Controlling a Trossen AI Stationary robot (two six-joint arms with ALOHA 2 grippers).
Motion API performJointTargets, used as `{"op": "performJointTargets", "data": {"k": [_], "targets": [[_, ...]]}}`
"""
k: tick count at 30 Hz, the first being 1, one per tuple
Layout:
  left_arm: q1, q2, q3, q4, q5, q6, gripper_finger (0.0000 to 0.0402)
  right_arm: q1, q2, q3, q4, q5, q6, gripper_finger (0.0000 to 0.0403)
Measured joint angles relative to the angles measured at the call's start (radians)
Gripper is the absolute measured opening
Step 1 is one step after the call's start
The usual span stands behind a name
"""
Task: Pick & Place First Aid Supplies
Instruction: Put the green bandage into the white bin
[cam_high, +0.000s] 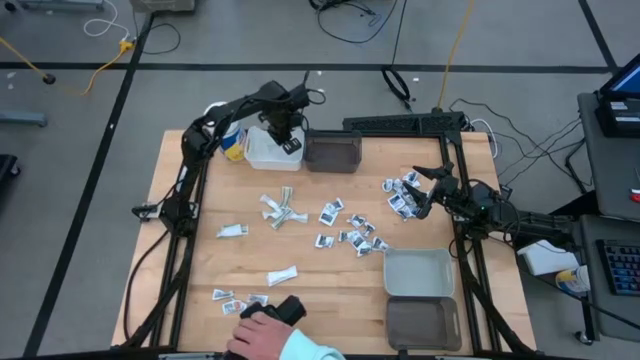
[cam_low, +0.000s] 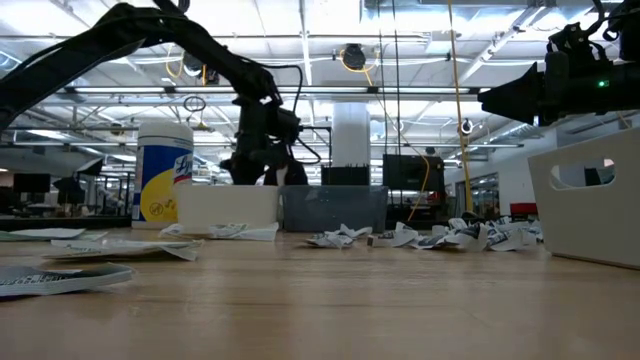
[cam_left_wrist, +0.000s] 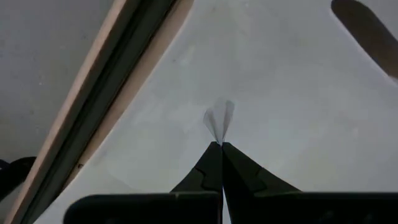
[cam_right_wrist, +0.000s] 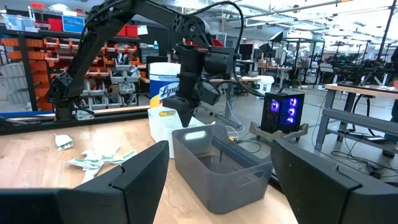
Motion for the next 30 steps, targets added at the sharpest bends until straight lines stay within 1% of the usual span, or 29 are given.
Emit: {"op": "performJointTargets", "data": {"k": [3,7,11,17,21,25,30], "targets": [[-0.001,0.0,-0.013,-0.001,0.027,0.001,0.0005,0.0,0.0,0.0,0.0,0.0,0.0,0.0279],[-0.001,0.0,-0.017,0.002,0.024,0.005,0.004,0.0,0.0,0.0,0.0,0.0,0.0,0.0279],[-0.001,0.0,-0.017,0.019,0.017,-0.007,0.0104,0.0,0.0,0.0,0.0,0.0,0.0,0.0279],[-0.001,0.0,-0.017,0.026,-0.011,-0.033,0.0225,0.0,0.0,0.0,0.0,0.0,0.0,0.0279],[-0.001,-0.003,-0.017,0.024,-0.011,-0.025,0.0284,0.0,0.0,0.0,0.0,0.0,0.0,0.0279],[-0.001,-0.032,-0.017,0.018,-0.011,-0.041,0.0314,0.0,0.0,0.0,0.0,0.0,0.0,0.0279],[-0.005,-0.092,-0.017,0.002,-0.011,-0.061,0.0323,0.0,0.0,0.0,0.0,0.0,0.0,0.0279]]}}
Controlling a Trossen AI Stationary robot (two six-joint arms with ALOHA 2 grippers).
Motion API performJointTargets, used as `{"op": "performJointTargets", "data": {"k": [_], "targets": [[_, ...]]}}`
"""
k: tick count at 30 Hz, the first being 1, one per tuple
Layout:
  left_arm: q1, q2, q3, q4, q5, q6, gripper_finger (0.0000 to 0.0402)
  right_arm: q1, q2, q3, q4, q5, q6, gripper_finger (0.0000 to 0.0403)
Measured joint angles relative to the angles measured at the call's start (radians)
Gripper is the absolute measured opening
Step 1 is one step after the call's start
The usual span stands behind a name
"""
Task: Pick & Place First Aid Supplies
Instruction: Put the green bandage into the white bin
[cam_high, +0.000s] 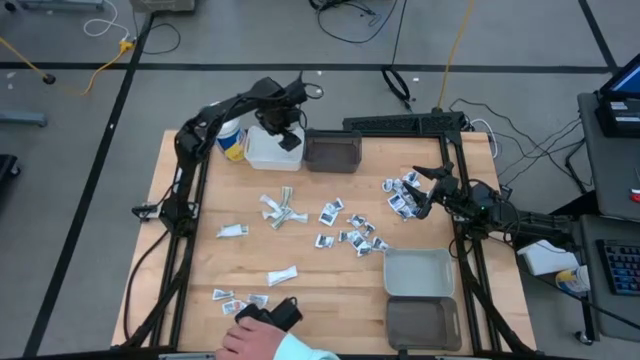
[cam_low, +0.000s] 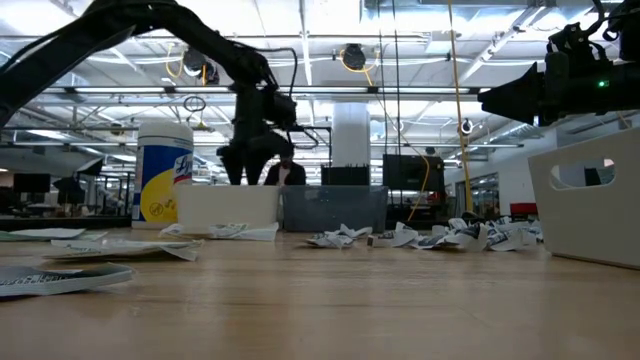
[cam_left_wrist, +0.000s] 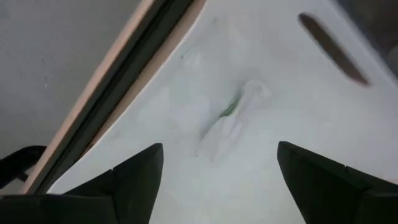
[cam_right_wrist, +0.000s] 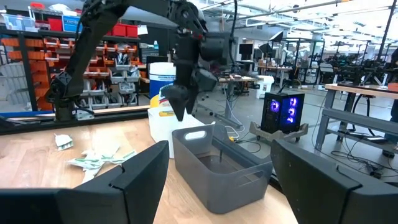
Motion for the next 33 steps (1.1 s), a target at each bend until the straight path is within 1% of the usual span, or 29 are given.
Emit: {"op": "performJointTargets", "data": {"k": [8,13,17,19,23,29,33], "targets": [[-0.034,-0.092,0.0,-0.06,0.003,-0.024,0.0324,0.0,0.0,0.0,0.0,0.0,0.0,0.0279],[-0.048,-0.115,0.0,-0.065,0.027,-0.036,0.0324,0.0,0.0,0.0,0.0,0.0,0.0,0.0279],[-0.101,-0.128,0.0,-0.073,0.027,-0.085,0.0324,0.0,0.0,0.0,0.0,0.0,0.0,0.0279],[-0.143,-0.149,-0.027,-0.063,0.033,-0.114,0.0324,0.0,0.0,0.0,0.0,0.0,0.0,0.0279],[-0.218,-0.233,-0.153,0.02,0.029,-0.178,0.0324,0.0,0.0,0.0,0.0,0.0,0.0,0.0279],[-0.331,-0.415,-0.381,0.149,0.028,-0.239,0.0324,0.0,0.0,0.0,0.0,0.0,0.0,0.0279],[-0.384,-0.529,-0.519,0.179,0.027,-0.254,0.0324,0.0,0.0,0.0,0.0,0.0,0.0,0.0279]]}}
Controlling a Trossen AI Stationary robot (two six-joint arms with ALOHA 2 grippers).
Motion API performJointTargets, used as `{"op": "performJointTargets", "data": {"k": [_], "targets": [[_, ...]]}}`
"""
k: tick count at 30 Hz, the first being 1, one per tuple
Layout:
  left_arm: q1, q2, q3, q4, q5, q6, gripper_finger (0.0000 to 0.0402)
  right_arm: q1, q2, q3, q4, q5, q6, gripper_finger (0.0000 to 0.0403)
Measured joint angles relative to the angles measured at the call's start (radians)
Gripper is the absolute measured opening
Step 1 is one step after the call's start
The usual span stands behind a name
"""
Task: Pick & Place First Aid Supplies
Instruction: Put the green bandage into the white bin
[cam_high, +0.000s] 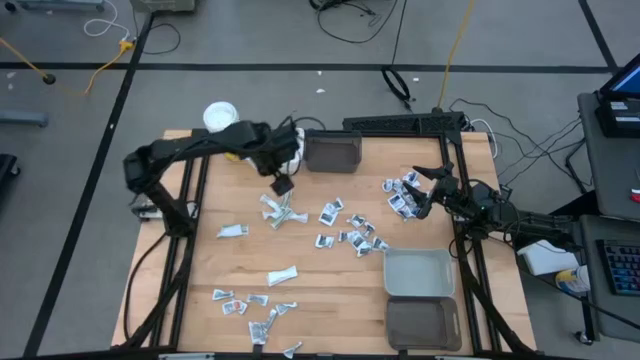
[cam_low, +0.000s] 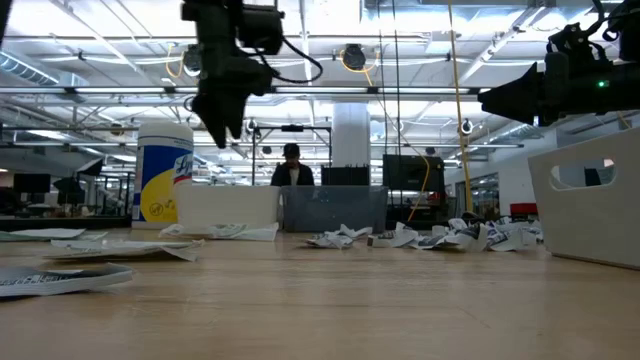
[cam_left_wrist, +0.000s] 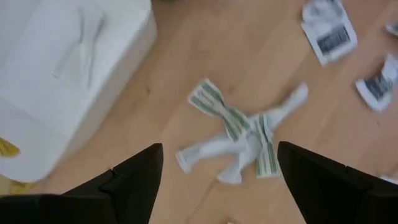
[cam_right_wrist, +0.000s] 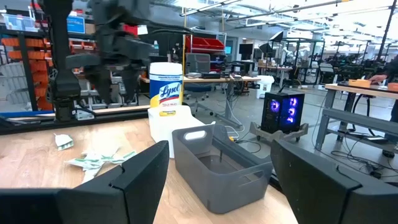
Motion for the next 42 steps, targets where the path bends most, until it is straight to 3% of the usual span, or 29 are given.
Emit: {"op": "performJointTargets", "data": {"k": [10,18,28,42], "targets": [[-0.07,-0.245,-0.327,-0.037,0.027,-0.064,0.0324,0.0,0.0,0.0,0.0,0.0,0.0,0.0279],[-0.109,-0.405,-0.482,-0.076,0.068,-0.198,0.0324,0.0,0.0,0.0,0.0,0.0,0.0,0.0279],[-0.145,-0.521,-0.592,-0.125,0.107,-0.358,0.0324,0.0,0.0,0.0,0.0,0.0,0.0,0.0279],[-0.215,-0.522,-0.615,-0.121,0.1,-0.456,0.0322,0.0,0.0,0.0,0.0,0.0,0.0,0.0279]]}}
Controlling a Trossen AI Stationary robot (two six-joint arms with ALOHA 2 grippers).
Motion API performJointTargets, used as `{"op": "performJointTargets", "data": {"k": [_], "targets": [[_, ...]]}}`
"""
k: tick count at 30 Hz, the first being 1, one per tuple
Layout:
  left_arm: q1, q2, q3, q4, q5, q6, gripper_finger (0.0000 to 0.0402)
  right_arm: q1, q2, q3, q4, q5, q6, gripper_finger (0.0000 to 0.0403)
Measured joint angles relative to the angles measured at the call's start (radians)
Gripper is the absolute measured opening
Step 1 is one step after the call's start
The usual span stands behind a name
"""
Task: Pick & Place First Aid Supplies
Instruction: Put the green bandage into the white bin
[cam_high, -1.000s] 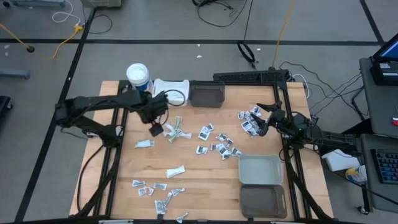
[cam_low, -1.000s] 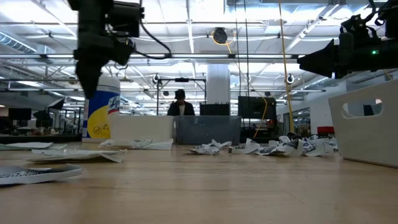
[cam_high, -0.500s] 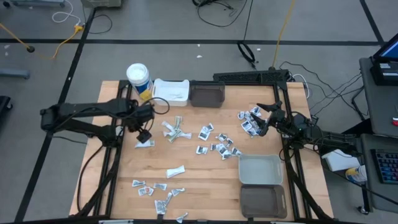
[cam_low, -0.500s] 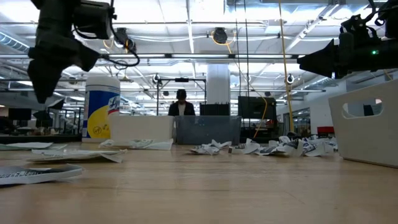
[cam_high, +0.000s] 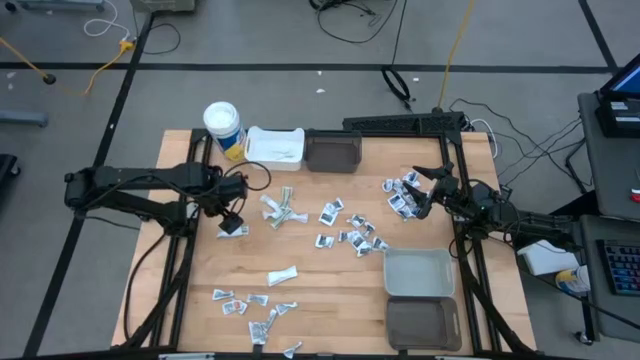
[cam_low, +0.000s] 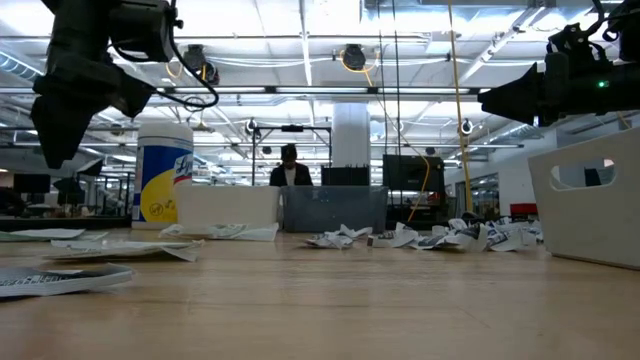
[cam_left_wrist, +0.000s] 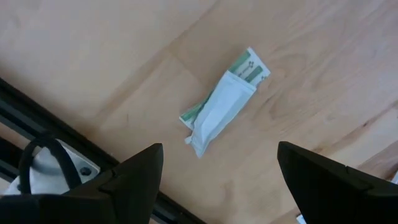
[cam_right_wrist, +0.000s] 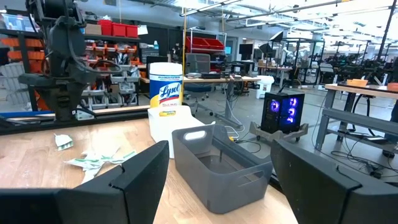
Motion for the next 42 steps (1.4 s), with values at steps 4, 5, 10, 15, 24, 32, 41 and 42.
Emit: {"op": "performJointTargets", "data": {"k": [4,5,10,15,24,32,41,42], "targets": [[-0.058,0.001,-0.054,0.053,0.009,-0.028,0.03,0.0,0.0,0.0,0.0,0.0,0.0,0.0279],[-0.071,0.002,-0.069,0.067,0.015,-0.033,0.0292,0.0,0.0,0.0,0.0,0.0,0.0,0.0279],[-0.12,0.031,-0.129,0.139,0.061,-0.083,0.026,0.0,0.0,0.0,0.0,0.0,0.0,0.0279],[-0.142,0.084,-0.177,0.192,0.065,-0.151,0.0239,0.0,0.0,0.0,0.0,0.0,0.0,0.0279],[-0.153,0.207,-0.223,0.288,0.014,-0.159,0.0214,0.0,0.0,0.0,0.0,0.0,0.0,0.0279],[-0.185,0.24,-0.22,0.312,0.009,-0.188,0.0166,0.0,0.0,0.0,0.0,0.0,0.0,0.0279],[-0.186,0.237,-0.221,0.313,0.033,-0.202,0.0081,0.0,0.0,0.0,0.0,0.0,0.0,0.0279],[-0.185,0.237,-0.221,0.311,0.037,-0.202,0.0075,0.0,0.0,0.0,0.0,0.0,0.0,0.0279]]}}
